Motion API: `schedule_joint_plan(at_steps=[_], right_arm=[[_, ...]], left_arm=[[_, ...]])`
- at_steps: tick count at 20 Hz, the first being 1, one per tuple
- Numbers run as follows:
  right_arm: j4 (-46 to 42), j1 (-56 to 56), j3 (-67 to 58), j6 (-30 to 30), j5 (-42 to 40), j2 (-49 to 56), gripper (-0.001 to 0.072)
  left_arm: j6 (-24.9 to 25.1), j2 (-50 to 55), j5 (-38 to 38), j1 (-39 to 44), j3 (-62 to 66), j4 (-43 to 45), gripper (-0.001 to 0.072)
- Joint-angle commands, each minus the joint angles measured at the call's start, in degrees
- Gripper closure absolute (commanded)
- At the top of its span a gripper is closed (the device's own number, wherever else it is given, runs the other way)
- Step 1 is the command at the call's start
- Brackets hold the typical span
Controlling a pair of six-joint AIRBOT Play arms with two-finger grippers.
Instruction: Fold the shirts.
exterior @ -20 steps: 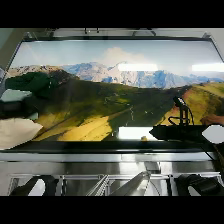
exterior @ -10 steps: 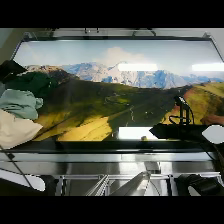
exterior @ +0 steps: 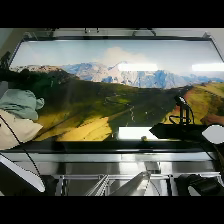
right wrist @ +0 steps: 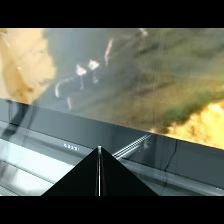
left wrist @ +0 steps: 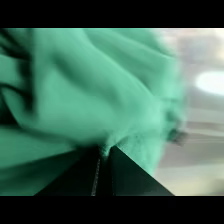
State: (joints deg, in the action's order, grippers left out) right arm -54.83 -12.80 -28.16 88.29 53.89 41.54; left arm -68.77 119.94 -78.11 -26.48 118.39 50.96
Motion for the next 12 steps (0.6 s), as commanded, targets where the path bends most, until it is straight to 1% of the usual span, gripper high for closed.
schedule_joint_plan(at_steps=[1, 2, 3, 4, 6, 7, 8, 11, 12], right_arm=[[0.0, 0.0, 0.0, 0.0, -0.1, 0.0, 0.0692], [0.0, 0.0, 0.0, 0.0, -0.1, 0.0, 0.0692], [0.0, 0.0, 0.0, 0.0, 0.0, 0.0, 0.0692], [0.0, 0.0, 0.0, 0.0, 0.2, 0.0, 0.0692], [0.0, 0.0, 0.0, 0.0, 1.0, 0.0, 0.0692], [0.0, 0.0, 0.0, 0.0, 1.5, 0.0, 0.0692], [0.0, 0.0, 0.0, 0.0, 1.6, -0.1, 0.0692], [0.0, 0.1, 0.0, 0.0, 1.6, -0.1, 0.0691], [-0.1, 0.2, 0.0, 0.0, 1.6, -0.1, 0.0691]], left_arm=[[4.6, -6.7, -5.0, 1.2, -1.6, -29.6, 0.0694], [6.3, -10.3, -4.9, 2.3, -3.7, -37.3, 0.0693], [6.4, -13.5, -4.9, 3.8, -4.5, -42.0, 0.0694], [6.3, -16.4, -5.6, 5.7, -4.6, -44.7, 0.0694], [4.3, -21.6, -8.7, 10.6, -3.3, -45.5, 0.0694], [3.1, -23.8, -10.8, 13.4, -2.8, -43.9, 0.0695], [1.1, -25.8, -12.3, 16.4, -3.0, -40.6, 0.0695], [-2.4, -30.5, -13.9, 24.9, -7.8, -26.3, 0.0695], [-2.5, -31.8, -13.9, 27.9, -10.9, -21.8, 0.0696]])
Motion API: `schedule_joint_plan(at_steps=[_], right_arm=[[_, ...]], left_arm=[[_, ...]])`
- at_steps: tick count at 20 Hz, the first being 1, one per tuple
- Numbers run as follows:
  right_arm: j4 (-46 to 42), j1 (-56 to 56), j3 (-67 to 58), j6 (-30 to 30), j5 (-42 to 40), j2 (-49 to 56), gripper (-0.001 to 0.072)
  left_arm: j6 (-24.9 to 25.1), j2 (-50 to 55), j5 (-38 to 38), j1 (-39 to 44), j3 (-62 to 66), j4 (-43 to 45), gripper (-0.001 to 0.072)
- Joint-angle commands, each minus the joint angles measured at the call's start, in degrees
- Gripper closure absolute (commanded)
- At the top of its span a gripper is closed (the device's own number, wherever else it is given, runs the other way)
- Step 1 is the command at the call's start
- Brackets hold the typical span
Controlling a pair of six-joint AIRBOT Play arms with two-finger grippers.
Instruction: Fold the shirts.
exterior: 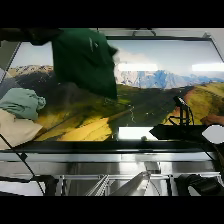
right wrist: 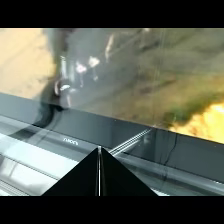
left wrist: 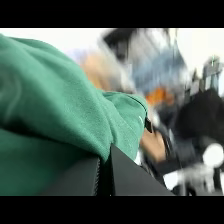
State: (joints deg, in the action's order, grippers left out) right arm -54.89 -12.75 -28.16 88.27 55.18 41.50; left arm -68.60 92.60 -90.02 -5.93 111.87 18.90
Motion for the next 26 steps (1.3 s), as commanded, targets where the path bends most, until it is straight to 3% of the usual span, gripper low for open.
schedule_joint_plan(at_steps=[1, 3, 5, 6, 10, 12, 15, 19, 20, 21, 22, 24, 26], right_arm=[[-0.1, 0.2, 0.0, 0.0, 0.3, 0.0, 0.0691], [-0.1, 0.2, 0.0, 0.0, 0.3, 0.0, 0.0691], [0.0, 0.2, 0.0, 0.0, 0.4, 0.0, 0.0691], [0.1, 0.2, 0.0, 0.0, 0.3, 0.0, 0.0691], [3.5, 0.1, -0.6, 0.0, 0.1, 0.0, 0.0691], [8.2, -0.1, -0.6, -4.1, -0.7, 0.8, 0.0691], [13.6, -3.2, -0.2, -10.2, -1.4, 5.9, 0.0691], [18.8, -4.5, -0.2, -6.8, -7.2, 13.3, 0.0691], [20.9, -4.5, -0.2, -6.8, -9.3, 14.8, 0.0633], [23.5, -4.5, -0.2, -7.0, -11.3, 16.7, 0.0281], [26.0, -4.5, -0.2, -9.6, -13.2, 18.8, 0.0015], [31.6, -4.5, -0.2, -14.6, -15.4, 23.5, 0.0029], [38.3, -4.6, -0.7, -21.7, -15.1, 28.5, 0.0327]], left_arm=[[-2.7, -5.5, -1.9, 10.4, -7.8, 13.4, 0.0695], [-2.7, -6.0, -1.5, 14.7, -13.3, 16.3, 0.069], [-2.6, -5.9, -1.4, 16.7, -17.2, 16.5, 0.0194], [-2.7, -5.9, -1.3, 16.8, -18.6, 17.1, -0.0013], [-3.3, -6.0, -5.1, 12.9, -20.3, 23.8, -0.0013], [-3.9, -6.0, -7.5, 8.7, -20.7, 30.3, -0.0013], [-3.7, -7.8, -4.7, 1.0, -29.6, 33.9, -0.0013], [1.7, -7.5, 1.2, -7.0, -42.9, 33.4, 0.0003], [3.6, -7.0, 2.8, -7.7, -44.7, 33.0, 0.0003], [5.7, -6.0, 4.7, -8.1, -46.3, 31.2, 0.0003], [7.3, -4.6, 6.0, -8.2, -47.1, 28.3, 0.0003], [10.6, -0.7, 7.0, -8.2, -47.6, 21.3, 0.0003], [12.5, 3.6, 6.9, -8.2, -47.6, 15.6, 0.0003]])
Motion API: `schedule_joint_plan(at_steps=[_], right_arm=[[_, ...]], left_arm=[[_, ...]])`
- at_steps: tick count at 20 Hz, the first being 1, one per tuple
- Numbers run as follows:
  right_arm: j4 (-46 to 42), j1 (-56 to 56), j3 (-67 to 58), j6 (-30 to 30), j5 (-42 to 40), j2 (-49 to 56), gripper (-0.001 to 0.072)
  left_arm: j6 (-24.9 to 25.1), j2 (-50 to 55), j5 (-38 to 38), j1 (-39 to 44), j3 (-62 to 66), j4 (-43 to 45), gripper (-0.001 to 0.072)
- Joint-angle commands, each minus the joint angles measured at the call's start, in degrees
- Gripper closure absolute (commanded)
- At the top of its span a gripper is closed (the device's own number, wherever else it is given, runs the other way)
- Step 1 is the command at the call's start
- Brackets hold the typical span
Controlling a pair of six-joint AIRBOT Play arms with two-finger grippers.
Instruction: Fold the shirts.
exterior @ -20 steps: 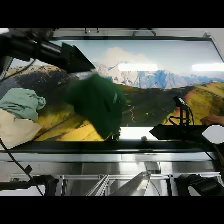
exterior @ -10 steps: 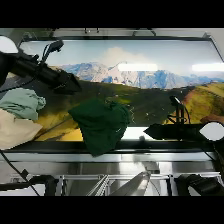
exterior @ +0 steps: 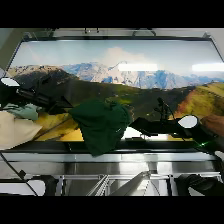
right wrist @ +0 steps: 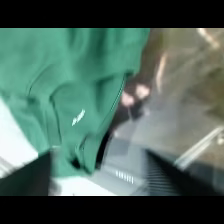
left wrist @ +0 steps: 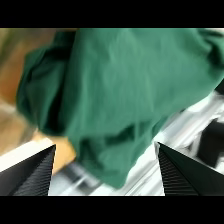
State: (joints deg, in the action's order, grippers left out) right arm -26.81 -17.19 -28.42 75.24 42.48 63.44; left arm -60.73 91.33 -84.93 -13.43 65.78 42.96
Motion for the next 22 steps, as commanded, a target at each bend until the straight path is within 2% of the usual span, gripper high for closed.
schedule_joint_plan(at_steps=[1, 3, 5, 6, 7, 8, 9, 10, 11, 13, 17, 22], right_arm=[[13.6, -0.2, -0.8, -11.8, -1.6, 8.8, 0.0351], [20.2, -1.0, -1.9, -18.6, -0.2, 13.6, 0.0351], [21.1, -2.6, -3.5, -19.1, -0.2, 17.7, 0.0351], [21.1, -3.5, -4.7, -19.1, 0.0, 19.7, 0.0352], [21.1, -4.2, -5.9, -19.1, 0.2, 21.0, 0.0352], [21.1, -4.5, -7.1, -19.7, 0.7, 21.7, 0.0364], [21.1, -4.4, -8.3, -21.5, 1.8, 21.7, 0.0653], [21.0, -4.2, -9.5, -23.2, 3.1, 21.4, 0.0693], [21.0, -3.8, -10.8, -24.9, 4.6, 20.6, 0.0693], [21.0, -2.4, -13.6, -25.8, 8.0, 17.4, 0.0694], [20.9, 2.7, -21.7, -24.8, 13.8, 5.4, 0.0693], [20.9, 6.1, -36.7, -23.4, 15.5, -8.4, 0.0694]], left_arm=[[5.6, 6.7, 1.2, -0.7, -1.1, -9.7, 0.0004], [6.3, 10.3, -0.8, -0.6, 1.4, -10.0, 0.0005], [5.9, 12.5, -2.7, -0.1, 4.0, -10.0, 0.0006], [5.6, 13.4, -3.5, 0.3, 5.5, -9.9, 0.0056], [5.7, 14.0, -4.0, 0.9, 6.8, -9.9, 0.0246], [5.7, 14.1, -4.0, 1.6, 7.8, -9.9, 0.0371], [6.0, 14.0, -4.1, 2.3, 8.6, -10.0, 0.0452], [6.4, 14.0, -4.5, 3.0, 9.7, -10.0, 0.0617], [7.2, 14.0, -5.4, 3.7, 10.9, -10.1, 0.0705], [7.1, 13.0, -7.9, 5.0, 13.3, -11.9, 0.0695], [7.8, 6.7, -11.5, 6.6, 17.9, -23.8, 0.0695], [4.7, -6.2, -11.5, 9.0, 27.0, -25.2, 0.0695]])
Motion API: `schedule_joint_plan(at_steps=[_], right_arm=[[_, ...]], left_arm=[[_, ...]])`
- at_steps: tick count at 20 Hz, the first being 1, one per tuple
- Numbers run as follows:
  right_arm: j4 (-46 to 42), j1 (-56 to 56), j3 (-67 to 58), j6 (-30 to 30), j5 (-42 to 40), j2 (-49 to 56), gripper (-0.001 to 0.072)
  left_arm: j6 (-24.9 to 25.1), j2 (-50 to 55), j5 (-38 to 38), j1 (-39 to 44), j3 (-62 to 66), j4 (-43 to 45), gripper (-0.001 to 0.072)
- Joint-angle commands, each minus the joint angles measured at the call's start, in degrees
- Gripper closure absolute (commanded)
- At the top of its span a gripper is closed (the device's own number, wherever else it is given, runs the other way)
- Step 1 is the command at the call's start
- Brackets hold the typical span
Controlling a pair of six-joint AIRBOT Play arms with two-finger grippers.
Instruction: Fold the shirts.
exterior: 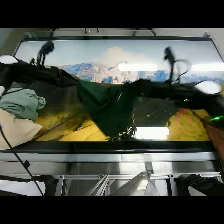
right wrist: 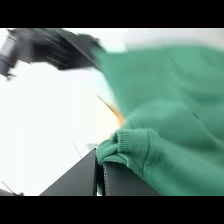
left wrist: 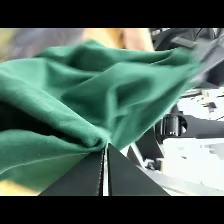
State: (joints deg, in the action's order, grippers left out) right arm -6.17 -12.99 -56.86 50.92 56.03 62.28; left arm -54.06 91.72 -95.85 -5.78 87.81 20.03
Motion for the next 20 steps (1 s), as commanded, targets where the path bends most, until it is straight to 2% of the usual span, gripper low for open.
schedule_joint_plan(at_steps=[1, 5, 7, 10, 11, 15, 18, 19, 20], right_arm=[[0.2, 2.4, -11.6, 0.9, 1.9, -9.5, 0.0694], [-1.7, 8.4, -23.8, 2.4, 1.9, -15.8, 0.0693], [-7.1, 11.3, -26.1, 7.8, 2.0, -17.5, 0.0693], [-19.9, 11.4, -25.8, 15.2, 5.3, -16.3, 0.0693], [-22.4, 11.4, -25.2, 16.7, 7.0, -14.6, 0.0693], [-23.1, 11.0, -19.8, 16.5, 12.3, -5.4, 0.0693], [-25.9, 10.0, -13.5, 16.4, 12.1, 3.1, 0.0693], [-26.6, 9.9, -11.6, 16.4, 11.8, 6.0, 0.0692], [-27.8, 10.0, -10.1, 16.4, 11.2, 9.3, 0.0691]], left_arm=[[-3.1, -9.6, -0.3, 2.0, 7.4, -2.3, 0.0695], [-7.2, -22.4, 2.1, 2.0, 18.6, -1.7, 0.0694], [-8.0, -27.5, 5.4, 1.9, 22.4, 3.1, 0.0693], [-10.6, -31.1, 7.5, 3.3, 23.5, 13.2, 0.0689], [-11.5, -31.0, 6.9, 4.0, 22.3, 15.2, 0.0689], [-11.2, -25.6, 5.6, 7.8, 10.3, 16.5, 0.0687], [-7.9, -17.1, 6.9, 9.9, 0.0, 16.5, 0.0684], [-7.4, -13.7, 6.9, 9.9, -2.5, 16.5, 0.0621], [-7.3, -10.5, 7.0, 9.4, -4.4, 16.5, 0.0411]])
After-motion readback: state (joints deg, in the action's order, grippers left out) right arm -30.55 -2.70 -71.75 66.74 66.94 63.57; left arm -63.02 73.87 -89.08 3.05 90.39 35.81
